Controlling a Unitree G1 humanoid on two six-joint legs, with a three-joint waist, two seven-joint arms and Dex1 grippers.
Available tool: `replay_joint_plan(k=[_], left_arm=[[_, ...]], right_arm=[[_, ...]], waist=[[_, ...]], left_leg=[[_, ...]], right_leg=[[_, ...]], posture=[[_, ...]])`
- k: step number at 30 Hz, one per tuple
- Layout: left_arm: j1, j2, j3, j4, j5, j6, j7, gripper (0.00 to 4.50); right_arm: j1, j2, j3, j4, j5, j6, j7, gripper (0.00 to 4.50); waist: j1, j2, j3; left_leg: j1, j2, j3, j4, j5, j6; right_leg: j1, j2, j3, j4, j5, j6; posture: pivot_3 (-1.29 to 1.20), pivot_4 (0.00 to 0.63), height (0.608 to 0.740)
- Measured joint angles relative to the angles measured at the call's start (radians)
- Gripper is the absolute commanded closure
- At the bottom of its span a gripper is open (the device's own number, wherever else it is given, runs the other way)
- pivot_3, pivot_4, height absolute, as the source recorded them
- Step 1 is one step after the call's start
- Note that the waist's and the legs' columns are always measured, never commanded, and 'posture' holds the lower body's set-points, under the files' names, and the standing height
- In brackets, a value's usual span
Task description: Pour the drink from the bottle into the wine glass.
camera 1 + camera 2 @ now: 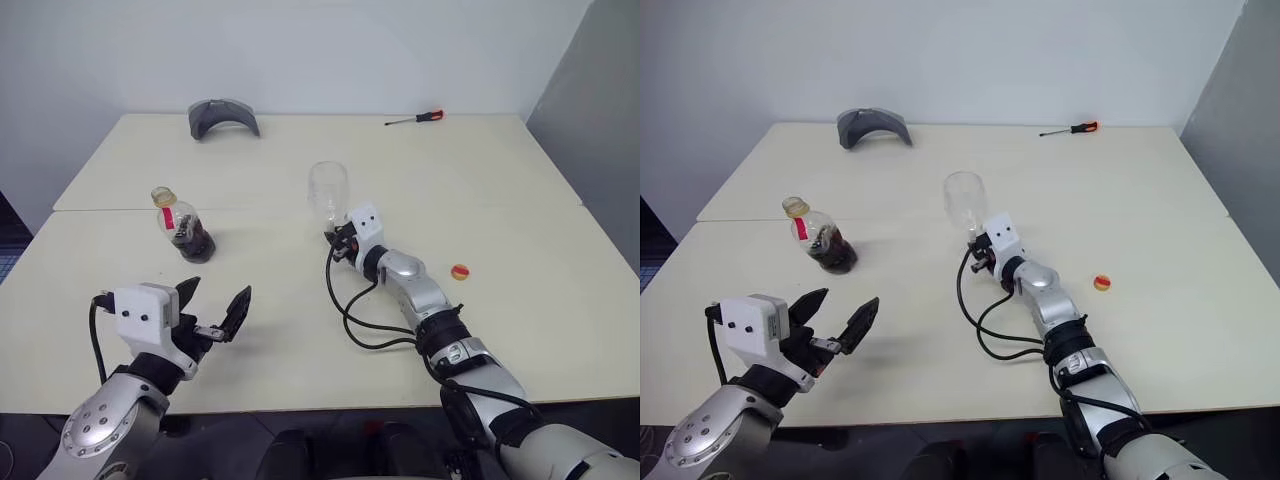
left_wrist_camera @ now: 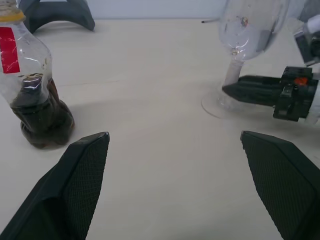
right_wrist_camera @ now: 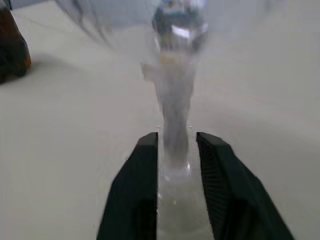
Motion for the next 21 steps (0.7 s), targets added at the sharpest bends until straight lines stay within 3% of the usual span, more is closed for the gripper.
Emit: replay_joint_plan(k=[7,12,17,21], left_arm=[[-0.001,-0.001,-0.013,0.000,0.010,-0.005,0.000,0.00],[-0.003,-0.011,-0.019,0.013,0.029,-0.022,0.005,0.00],[-0.029,-0.104,-0.066,0.175,0.179,-0.100,0.093,0.00],[-0.101,-0.169,-0.088,0.244,0.253,-0.138,0.163,0.00]], right_arm=[[0.085,-0.036,0.004,-0.132,0.033,0.075,0.064,0.03],[0.231,-0.116,0.015,-0.383,0.057,0.193,0.112,0.03],[0.471,-0.325,-0.010,-0.842,0.268,0.378,0.312,0.03],[0.561,-0.449,-0.074,-1.104,0.457,0.500,0.408,0.03]], waist=[[0.001,0.000,0.000],[0.003,0.001,0.001],[0.011,0.004,0.003],[0.006,0.000,0.006]], left_leg=[[0.000,0.000,0.000,-0.005,0.000,0.000],[-0.001,0.000,0.000,-0.005,0.000,0.000],[0.000,0.000,-0.002,-0.006,0.000,0.000],[0.000,0.001,-0.002,-0.006,0.000,0.000]], right_leg=[[-0.001,0.000,0.000,-0.003,0.000,0.000],[-0.001,0.000,0.000,-0.004,0.000,0.000],[0.001,0.000,-0.001,-0.006,0.000,0.001],[0.002,0.001,-0.002,-0.005,0.000,0.001]], posture=[[0.00,0.150,0.740],[0.00,0.150,0.740],[0.00,0.150,0.740],[0.00,0.150,0.740]])
